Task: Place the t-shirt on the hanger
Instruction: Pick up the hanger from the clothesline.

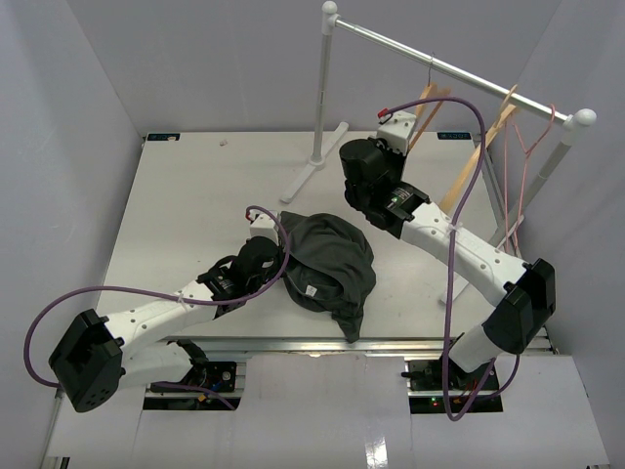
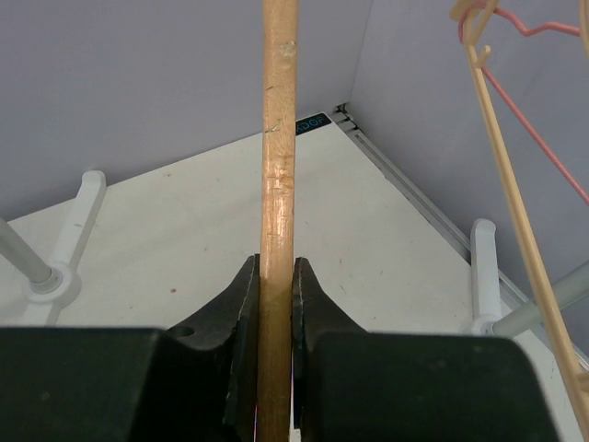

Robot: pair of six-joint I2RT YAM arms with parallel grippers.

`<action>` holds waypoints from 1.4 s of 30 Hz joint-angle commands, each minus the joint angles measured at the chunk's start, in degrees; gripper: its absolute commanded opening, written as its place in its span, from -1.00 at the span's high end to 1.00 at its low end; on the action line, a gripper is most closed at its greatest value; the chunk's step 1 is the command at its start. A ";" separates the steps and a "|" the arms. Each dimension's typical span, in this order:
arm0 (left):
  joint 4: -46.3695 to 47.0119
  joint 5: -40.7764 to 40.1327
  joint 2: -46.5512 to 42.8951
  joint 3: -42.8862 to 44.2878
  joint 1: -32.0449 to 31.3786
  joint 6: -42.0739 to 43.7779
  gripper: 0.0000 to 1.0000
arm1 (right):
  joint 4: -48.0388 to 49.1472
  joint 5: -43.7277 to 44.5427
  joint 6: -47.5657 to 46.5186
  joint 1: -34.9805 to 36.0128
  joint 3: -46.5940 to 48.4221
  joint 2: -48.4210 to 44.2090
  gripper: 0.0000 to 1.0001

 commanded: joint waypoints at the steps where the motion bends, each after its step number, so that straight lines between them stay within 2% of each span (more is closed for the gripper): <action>1: 0.71 0.59 -0.97 0.61 0.06 0.19 1.00 | 3.61 3.64 -3.19 -0.25 2.51 -2.46 0.84; 3: 0.71 0.59 -1.03 0.61 -0.02 0.19 1.00 | 9.99 3.64 -10.34 -0.25 0.46 -3.51 0.85; 5: 0.71 0.59 -0.93 0.53 0.00 0.17 1.00 | 27.25 3.85 -24.70 -0.11 -2.87 -5.16 0.85; 8: 0.71 0.50 -0.53 0.61 0.07 0.10 1.00 | 46.55 4.34 -40.84 0.71 -7.19 -6.13 0.85; 11: 0.71 0.53 -0.24 0.81 0.07 0.19 1.00 | 49.55 4.05 -45.38 1.55 -6.41 -6.02 0.85; 17: 0.71 0.42 -0.25 0.70 -0.02 0.10 1.00 | 48.09 3.30 -46.43 3.95 -5.61 -5.66 0.85; 26: 0.71 0.33 0.60 0.87 -0.02 -0.06 1.00 | 50.94 6.85 -51.00 12.35 -3.42 -1.49 0.85; 28: 0.71 0.28 0.70 0.88 0.07 -0.12 1.00 | 53.23 7.90 -53.03 14.02 -3.48 -0.29 0.85; 32: 0.62 0.02 0.75 0.83 0.07 -0.61 1.00 | 63.99 9.88 -62.55 18.13 -5.28 2.71 0.85; 37: -0.01 -1.35 0.66 0.87 0.06 -1.61 1.00 | 84.17 11.62 -82.17 23.91 -4.79 9.39 0.85; 39: -0.35 -2.60 0.17 0.74 -0.02 -2.20 1.00 | 97.23 12.87 -95.66 25.07 -0.52 14.86 0.85; 41: -0.43 -3.27 -0.45 0.35 -0.02 -2.45 1.00 | 116.24 15.17 -117.07 25.58 9.04 22.70 0.85; 42: -0.33 -3.27 -0.69 0.30 -0.02 -2.45 1.00 | 117.76 15.70 -121.62 25.54 13.20 25.22 0.85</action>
